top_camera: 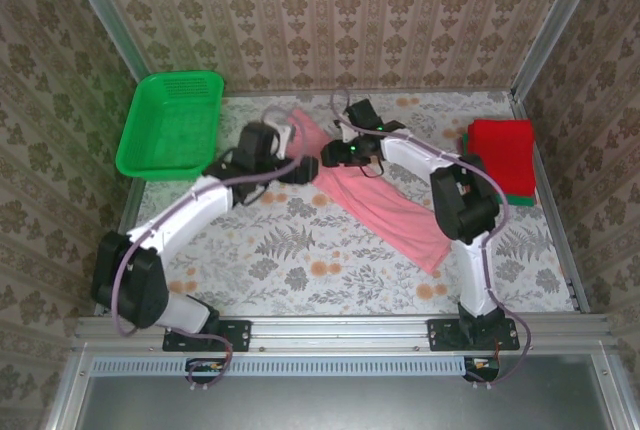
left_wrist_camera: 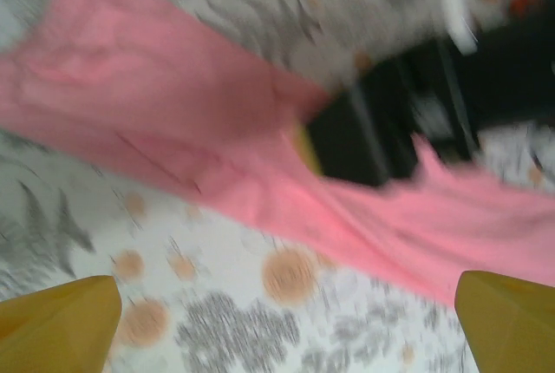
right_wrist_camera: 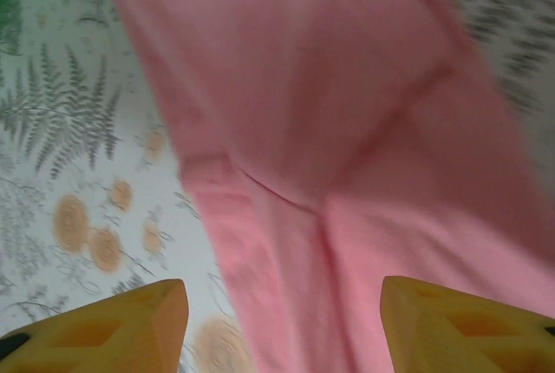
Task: Fold and stack the t-shirts
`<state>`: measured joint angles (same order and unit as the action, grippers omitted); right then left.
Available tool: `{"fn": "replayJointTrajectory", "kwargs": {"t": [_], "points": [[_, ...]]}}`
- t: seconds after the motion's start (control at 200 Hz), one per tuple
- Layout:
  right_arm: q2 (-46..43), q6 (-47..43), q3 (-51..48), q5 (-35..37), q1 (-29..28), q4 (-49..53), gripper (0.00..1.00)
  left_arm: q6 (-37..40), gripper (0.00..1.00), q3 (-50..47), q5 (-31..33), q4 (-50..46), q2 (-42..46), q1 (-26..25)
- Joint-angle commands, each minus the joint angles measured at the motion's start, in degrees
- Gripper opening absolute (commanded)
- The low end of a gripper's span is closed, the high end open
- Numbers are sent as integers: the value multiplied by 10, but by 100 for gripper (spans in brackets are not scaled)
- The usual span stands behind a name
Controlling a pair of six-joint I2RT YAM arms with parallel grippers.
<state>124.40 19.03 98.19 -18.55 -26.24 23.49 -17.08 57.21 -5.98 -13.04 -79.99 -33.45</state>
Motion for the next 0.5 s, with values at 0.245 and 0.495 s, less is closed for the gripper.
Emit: {"fn": "replayJointTrajectory", "kwargs": {"t": [0.245, 0.495], "points": [[139, 124, 136, 6, 4, 9, 57, 12, 100, -89, 70, 191, 6, -77], [197, 126, 224, 60, 71, 67, 57, 23, 100, -104, 4, 246, -6, -81]]}}
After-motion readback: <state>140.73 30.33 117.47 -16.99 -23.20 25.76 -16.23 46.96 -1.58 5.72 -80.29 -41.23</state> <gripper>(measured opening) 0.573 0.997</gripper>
